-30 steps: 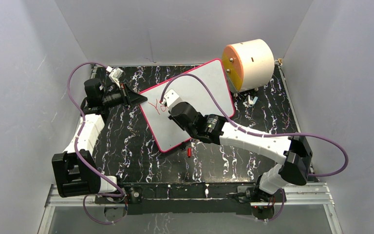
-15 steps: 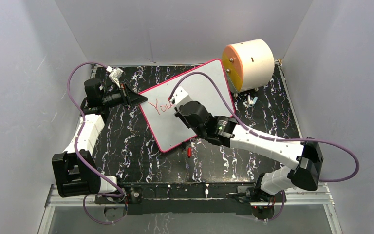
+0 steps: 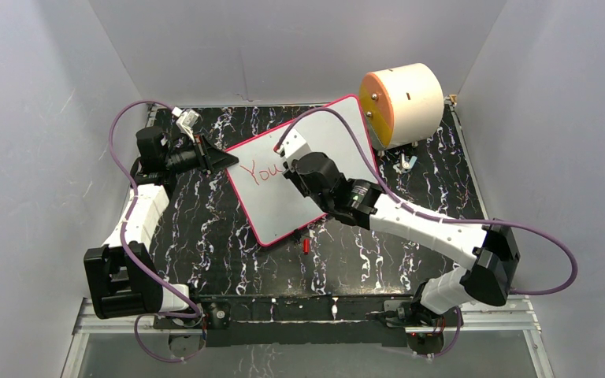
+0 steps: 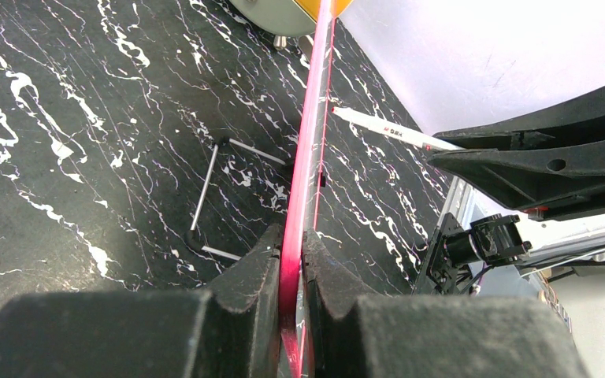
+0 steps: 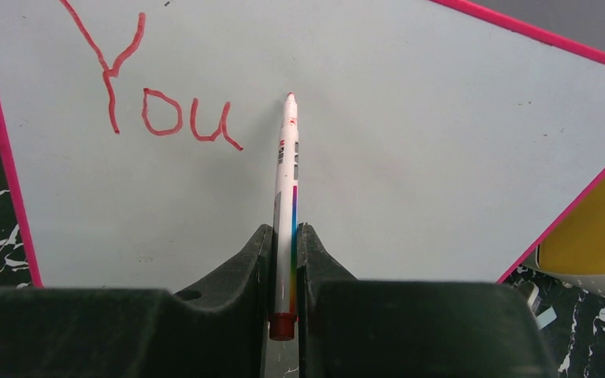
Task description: Write a sentence on the whiteboard
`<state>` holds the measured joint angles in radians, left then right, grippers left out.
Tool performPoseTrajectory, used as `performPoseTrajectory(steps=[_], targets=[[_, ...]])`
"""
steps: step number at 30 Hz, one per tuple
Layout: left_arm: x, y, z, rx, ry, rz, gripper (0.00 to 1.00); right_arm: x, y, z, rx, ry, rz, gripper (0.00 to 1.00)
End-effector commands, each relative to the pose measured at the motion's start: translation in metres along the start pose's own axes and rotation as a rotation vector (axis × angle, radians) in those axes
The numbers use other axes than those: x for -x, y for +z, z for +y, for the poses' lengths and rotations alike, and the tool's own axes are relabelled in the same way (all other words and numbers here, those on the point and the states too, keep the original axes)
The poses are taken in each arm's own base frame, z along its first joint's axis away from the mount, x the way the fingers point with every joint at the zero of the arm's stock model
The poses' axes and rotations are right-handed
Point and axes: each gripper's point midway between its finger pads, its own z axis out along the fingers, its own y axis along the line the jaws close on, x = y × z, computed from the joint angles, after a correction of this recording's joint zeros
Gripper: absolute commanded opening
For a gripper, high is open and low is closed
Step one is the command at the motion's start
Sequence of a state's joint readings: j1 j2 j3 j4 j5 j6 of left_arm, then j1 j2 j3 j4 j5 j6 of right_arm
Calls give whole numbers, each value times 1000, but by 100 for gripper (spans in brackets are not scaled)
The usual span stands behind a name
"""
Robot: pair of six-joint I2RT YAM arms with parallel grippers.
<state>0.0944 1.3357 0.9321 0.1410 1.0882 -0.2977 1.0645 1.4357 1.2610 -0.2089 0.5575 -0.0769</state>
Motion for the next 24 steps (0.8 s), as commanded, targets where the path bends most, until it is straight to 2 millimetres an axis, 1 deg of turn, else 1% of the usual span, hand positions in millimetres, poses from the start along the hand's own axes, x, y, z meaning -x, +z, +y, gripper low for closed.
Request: performPoseTrajectory(steps=[1,9,18,24], targets=[[-7,3,11,50,-21,24,0,42,-4,-1,14,44,-111,0],[-8,3,11,50,-22,25,0,45,1,1,16,37,-112,0],[-7,3,10,49,-20,24,0,37,9,4,9,24,-74,0],[-7,3,10,50,-19,23,0,32,5,9,45,16,-41,0]])
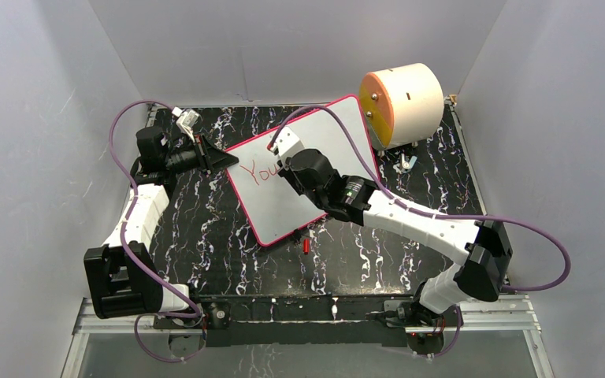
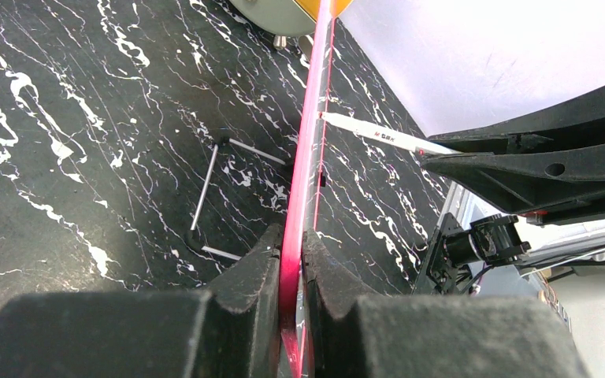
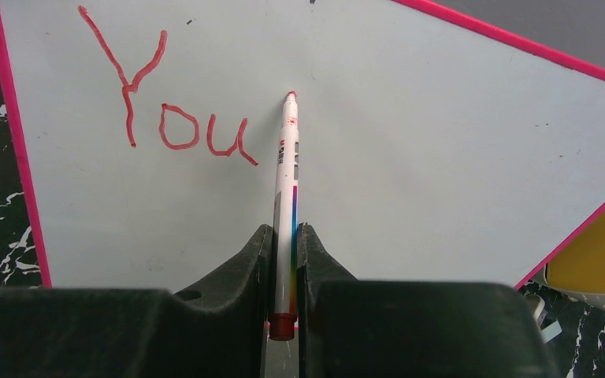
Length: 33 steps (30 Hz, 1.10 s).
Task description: Write a sentence on the whiteboard
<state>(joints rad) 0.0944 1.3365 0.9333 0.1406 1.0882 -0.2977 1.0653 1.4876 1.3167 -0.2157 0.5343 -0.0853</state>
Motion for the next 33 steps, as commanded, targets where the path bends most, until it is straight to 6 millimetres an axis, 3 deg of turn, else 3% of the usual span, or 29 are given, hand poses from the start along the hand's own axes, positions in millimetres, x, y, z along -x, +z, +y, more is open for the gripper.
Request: performPoseTrajectory(steps=[1,11,18,33], targets=[[-7,3,10,50,-20,24,0,23,-7,2,38,27,-43,0],[-7,2,10,54,-18,23,0,23,-27,-7,39,57,-80,0],[-8,2,11,53,-18,25,0,11,-20,-12,-11,34,-47,0],[-8,3,11,53,-20,26,0,8,-10,-5,2,29,-41,0]])
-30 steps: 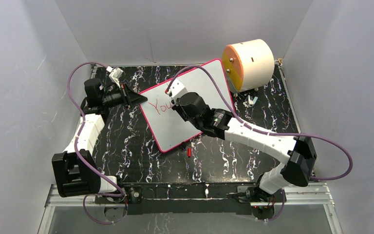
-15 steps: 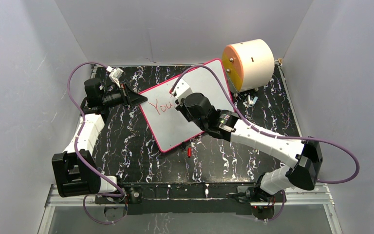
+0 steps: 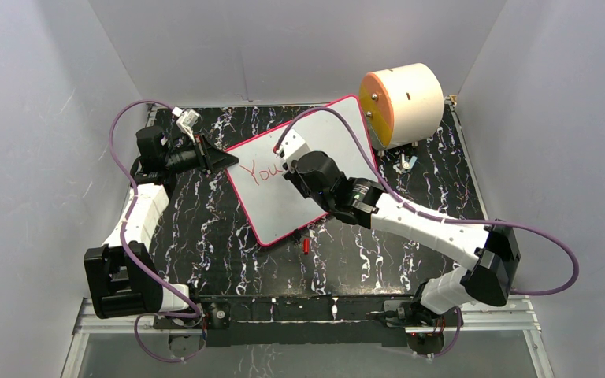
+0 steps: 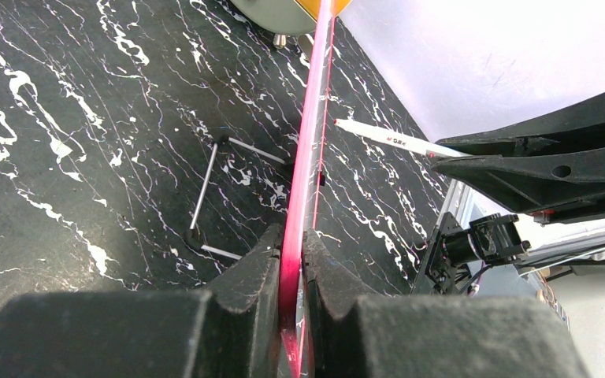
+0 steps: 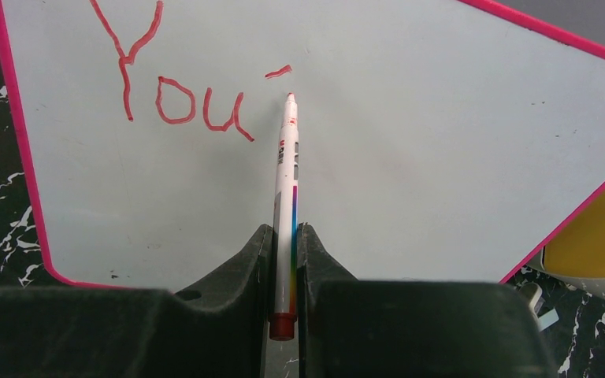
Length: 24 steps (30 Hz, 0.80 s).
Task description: Write a sentence on the whiteboard
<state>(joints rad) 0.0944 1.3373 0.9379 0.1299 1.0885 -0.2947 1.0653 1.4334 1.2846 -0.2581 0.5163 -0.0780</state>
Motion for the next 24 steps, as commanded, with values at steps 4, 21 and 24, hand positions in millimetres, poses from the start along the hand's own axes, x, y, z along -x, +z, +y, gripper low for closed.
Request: performPoseTrajectory(steps=[4,21,24], targets=[[-8,3,12,52,-19,24,0,15,7,-2,-24,25,-53,0],[-8,3,11,52,-17,23,0,-16,4,-1,-27,9,55,0],[-8,3,11,53,-18,23,0,-19,2,0,-16,9,68,0]])
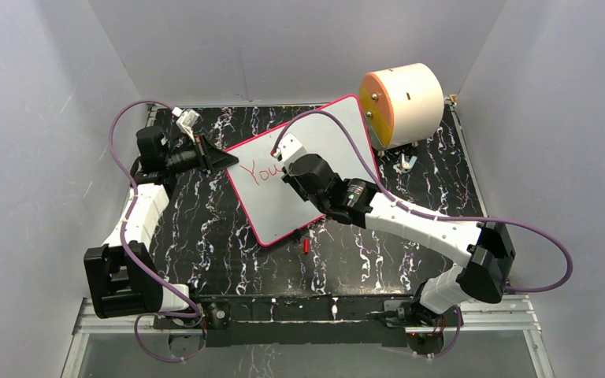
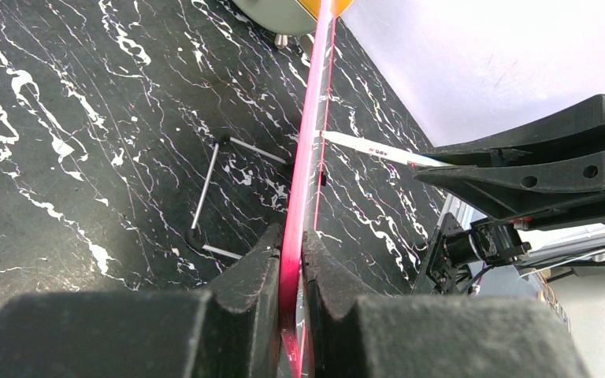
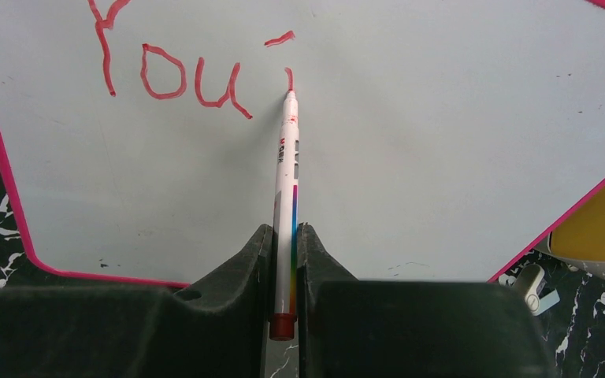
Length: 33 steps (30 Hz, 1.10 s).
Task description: Write a sentence on the whiteboard
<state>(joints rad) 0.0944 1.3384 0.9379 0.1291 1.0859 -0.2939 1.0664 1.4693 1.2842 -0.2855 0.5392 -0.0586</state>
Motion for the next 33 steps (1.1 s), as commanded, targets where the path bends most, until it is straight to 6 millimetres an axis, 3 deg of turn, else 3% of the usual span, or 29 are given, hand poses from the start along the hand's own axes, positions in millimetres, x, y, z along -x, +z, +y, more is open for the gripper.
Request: performPoseTrajectory(steps=[1,12,33], targets=[[-8,3,10,49,-17,23,0,-3,-7,-3,7,18,13,0],[-8,3,11,51,-19,24,0,-14,-12,0,27,22,48,0],[-8,3,11,48,-18,25,0,6,-2,-8,-28,52,-52,0]])
